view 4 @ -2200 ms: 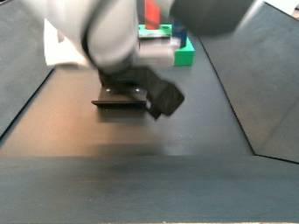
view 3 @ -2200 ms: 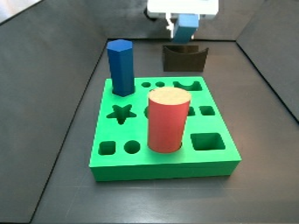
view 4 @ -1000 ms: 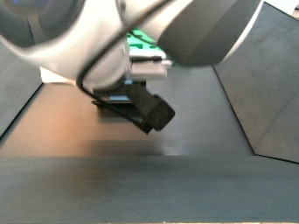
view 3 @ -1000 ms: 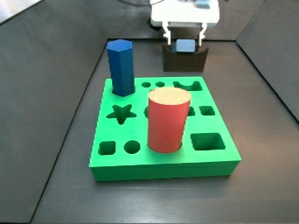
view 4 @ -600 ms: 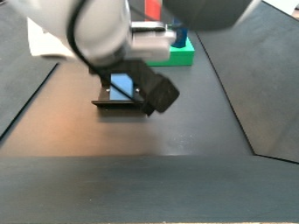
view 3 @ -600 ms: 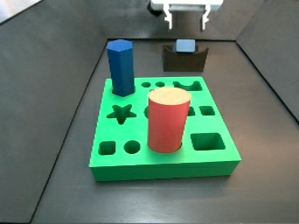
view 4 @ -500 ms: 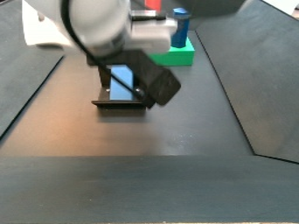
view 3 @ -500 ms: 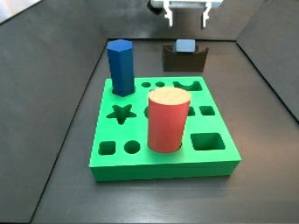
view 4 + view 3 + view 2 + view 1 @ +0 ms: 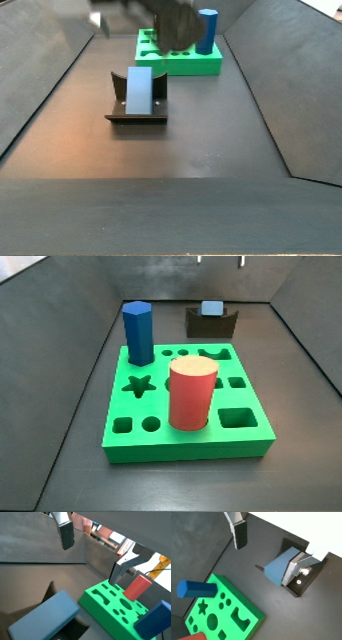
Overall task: Pick up the rectangle object. Move up. Place the rectangle object on the fixture. Regrasp the rectangle object. Move to above the board. Insert the rectangle object.
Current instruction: Regrasp the rectangle object.
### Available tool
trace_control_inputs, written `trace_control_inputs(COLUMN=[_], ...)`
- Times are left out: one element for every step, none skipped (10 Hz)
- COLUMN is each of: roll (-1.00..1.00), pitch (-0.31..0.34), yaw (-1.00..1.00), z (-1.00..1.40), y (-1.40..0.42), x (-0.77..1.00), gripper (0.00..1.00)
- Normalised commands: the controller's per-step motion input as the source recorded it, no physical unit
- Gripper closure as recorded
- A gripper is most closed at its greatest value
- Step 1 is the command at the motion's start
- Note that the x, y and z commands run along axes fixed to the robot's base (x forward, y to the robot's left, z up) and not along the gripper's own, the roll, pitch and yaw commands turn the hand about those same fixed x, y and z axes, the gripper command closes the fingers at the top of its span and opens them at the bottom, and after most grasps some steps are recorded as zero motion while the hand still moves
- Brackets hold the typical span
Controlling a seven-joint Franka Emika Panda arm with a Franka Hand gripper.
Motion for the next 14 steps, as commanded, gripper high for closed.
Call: trace_control_inputs(roll=[1.00, 1.00, 1.00, 1.00, 1.00, 1.00, 1.00, 1.00, 1.00, 1.00, 1.00, 1.00, 1.00, 1.00], pitch=[0.046, 0.044, 0.040, 0.039, 0.038, 0.031, 0.026, 0.019, 0.015, 0.008, 0.005, 0.004, 0.006, 0.013], yaw=[0.01, 0.01, 0.01, 0.01, 0.01, 0.01, 0.01, 0.01, 0.02, 0.02, 0.02, 0.02, 0.02, 0.02], z=[0.43, 0.21, 0.01, 0.03, 0.05, 0.01, 0.01, 0.01, 0.01, 0.01, 0.01, 0.01, 0.01, 0.01], y=[-0.69, -0.52, -0.27, -0.08, -0.01, -0.04, -0.04, -0.02, -0.02, -0.02, -0.02, -0.02, -0.02, -0.02], x=[-0.08, -0.06, -0.03, -0.03, -0.04, -0.03, -0.03, -0.03, -0.03, -0.03, -0.02, -0.02, -0.02, -0.01], gripper=[0.00, 0.00, 0.00, 0.00, 0.00, 0.00, 0.00, 0.00, 0.00, 0.00, 0.00, 0.00, 0.00, 0.00])
